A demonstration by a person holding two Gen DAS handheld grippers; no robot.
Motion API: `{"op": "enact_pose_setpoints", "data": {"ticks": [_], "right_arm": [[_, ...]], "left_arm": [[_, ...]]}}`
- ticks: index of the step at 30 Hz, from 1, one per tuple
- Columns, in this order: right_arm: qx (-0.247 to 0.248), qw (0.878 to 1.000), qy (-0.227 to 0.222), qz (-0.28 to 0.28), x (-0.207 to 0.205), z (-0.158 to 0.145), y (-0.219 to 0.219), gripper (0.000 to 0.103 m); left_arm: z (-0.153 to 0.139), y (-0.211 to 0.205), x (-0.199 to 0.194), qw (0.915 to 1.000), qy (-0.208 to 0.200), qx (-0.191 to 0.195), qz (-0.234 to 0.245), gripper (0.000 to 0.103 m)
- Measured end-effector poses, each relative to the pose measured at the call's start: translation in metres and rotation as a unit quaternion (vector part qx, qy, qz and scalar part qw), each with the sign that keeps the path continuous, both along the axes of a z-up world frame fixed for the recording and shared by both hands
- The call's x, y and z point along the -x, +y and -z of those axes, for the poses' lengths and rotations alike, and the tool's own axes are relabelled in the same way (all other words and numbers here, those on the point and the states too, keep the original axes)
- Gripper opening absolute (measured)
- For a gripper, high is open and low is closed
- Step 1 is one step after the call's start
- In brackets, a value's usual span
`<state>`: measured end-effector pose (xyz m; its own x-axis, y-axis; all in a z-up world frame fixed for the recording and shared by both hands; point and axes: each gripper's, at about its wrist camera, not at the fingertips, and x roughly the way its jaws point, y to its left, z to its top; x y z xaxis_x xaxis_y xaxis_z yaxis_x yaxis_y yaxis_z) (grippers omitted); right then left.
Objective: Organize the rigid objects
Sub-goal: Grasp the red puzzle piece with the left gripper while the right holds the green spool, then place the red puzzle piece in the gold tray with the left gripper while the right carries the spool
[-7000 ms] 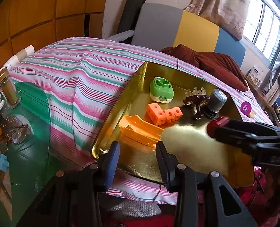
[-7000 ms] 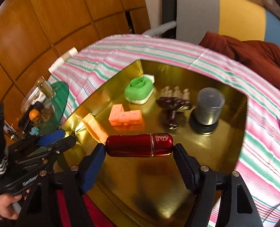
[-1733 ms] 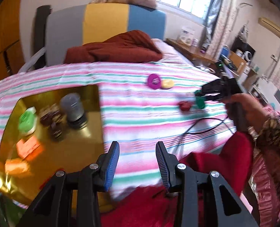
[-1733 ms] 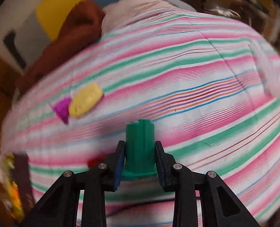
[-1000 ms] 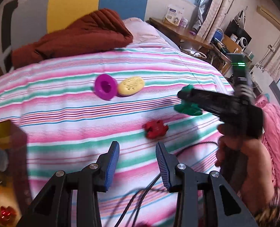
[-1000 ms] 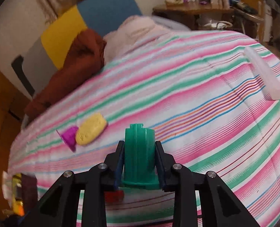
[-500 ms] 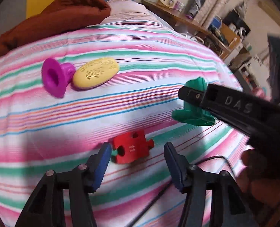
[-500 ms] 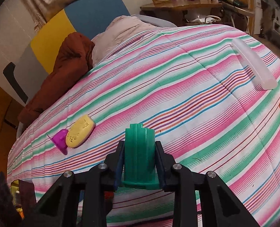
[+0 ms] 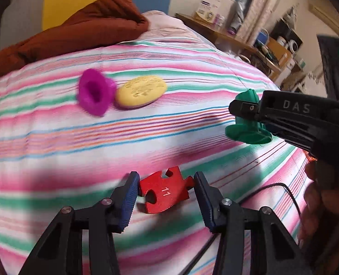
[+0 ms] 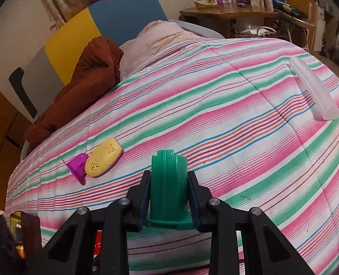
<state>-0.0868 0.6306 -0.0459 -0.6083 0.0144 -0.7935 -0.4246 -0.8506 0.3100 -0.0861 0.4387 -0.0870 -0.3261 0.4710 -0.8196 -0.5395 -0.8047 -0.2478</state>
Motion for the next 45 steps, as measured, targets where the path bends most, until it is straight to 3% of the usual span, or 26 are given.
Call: {"op": "enact_pose_setpoints", "data": {"ticks": [25, 37, 45], "right_arm": [[-0.071, 0.994, -0.005, -0.080, 0.014, -0.005, -0.036, 0.031], [-0.089, 0.994, 0.004, -0.068, 0.008, -0.012, -0.037, 0.031], [-0.106, 0.991, 0.017, -0.076, 0.006, -0.019, -0.046, 0.031]], "left_arm": [[-0.065, -0.179, -0.075, 0.9934, 0.079, -0.053, -0.064, 0.049], [-0.054, -0.275, -0.074, 0.9856, 0.079, -0.041, -0.144, 0.049], [-0.048, -0.304, -0.054, 0.9808, 0.087, -0.024, -0.173, 0.049]]}}
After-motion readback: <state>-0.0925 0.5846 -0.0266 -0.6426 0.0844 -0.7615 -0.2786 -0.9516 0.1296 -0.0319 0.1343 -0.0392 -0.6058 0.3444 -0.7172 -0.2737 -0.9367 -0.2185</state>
